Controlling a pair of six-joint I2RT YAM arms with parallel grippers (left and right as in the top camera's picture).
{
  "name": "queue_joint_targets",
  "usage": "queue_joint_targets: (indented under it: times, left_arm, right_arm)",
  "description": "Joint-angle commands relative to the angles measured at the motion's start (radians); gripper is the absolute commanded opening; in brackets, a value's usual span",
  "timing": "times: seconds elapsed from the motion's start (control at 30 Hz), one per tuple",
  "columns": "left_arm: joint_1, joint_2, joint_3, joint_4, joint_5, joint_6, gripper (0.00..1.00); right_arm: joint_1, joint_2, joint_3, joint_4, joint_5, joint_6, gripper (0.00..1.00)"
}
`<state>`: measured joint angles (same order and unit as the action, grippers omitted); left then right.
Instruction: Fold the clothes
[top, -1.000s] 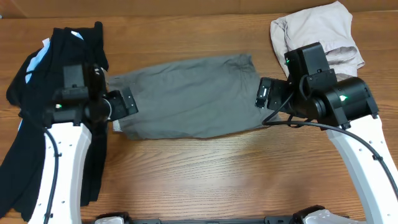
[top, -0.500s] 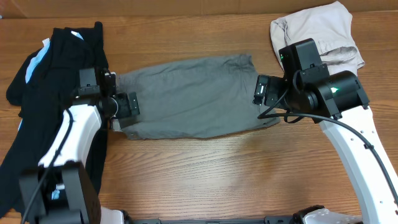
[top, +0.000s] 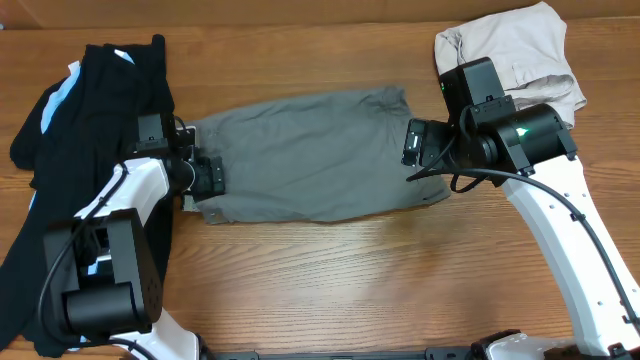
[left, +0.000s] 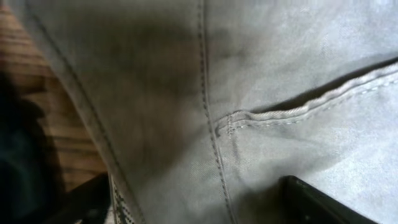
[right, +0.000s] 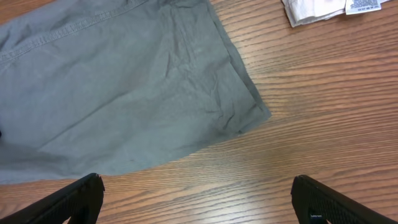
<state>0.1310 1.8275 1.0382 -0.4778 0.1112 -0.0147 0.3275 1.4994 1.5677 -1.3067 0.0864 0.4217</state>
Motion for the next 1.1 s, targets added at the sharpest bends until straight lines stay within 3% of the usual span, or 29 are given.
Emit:
queue_joint_targets:
  times: [0.0,0.1,0.2,0.33,0.77,1.07]
  left_arm:
    - [0.000,0.076,-0.006,0.002,0.016,0.012,0.73]
    - [0.000,0.104,-0.006,0.008,0.017,0.011,0.53]
    - [0.000,0.133,-0.006,0.011,0.020,0.011,0.43]
    - [0.000,0.139,-0.004,0.015,0.016,0.012,0.04]
    - [0.000,0.062,0.254,-0.284,0.054,0.016,0.04]
    - [-0.001,0.037,0.442,-0.455,0.055,0.016,0.04]
  right_arm:
    - [-0.003,0.000,-0.007,0.012,0.014,-0.003,1.00]
    - [-0.003,0.000,-0.011,0.023,0.014,-0.002,1.00]
    - [-0.003,0.001,-0.011,0.031,0.012,0.003,1.00]
    - [-0.003,0.011,-0.011,0.042,-0.010,0.033,1.00]
    - [-0.004,0.063,-0.013,0.057,-0.013,0.038,1.00]
    - [-0.091,0.063,-0.013,0.121,-0.094,-0.071,1.00]
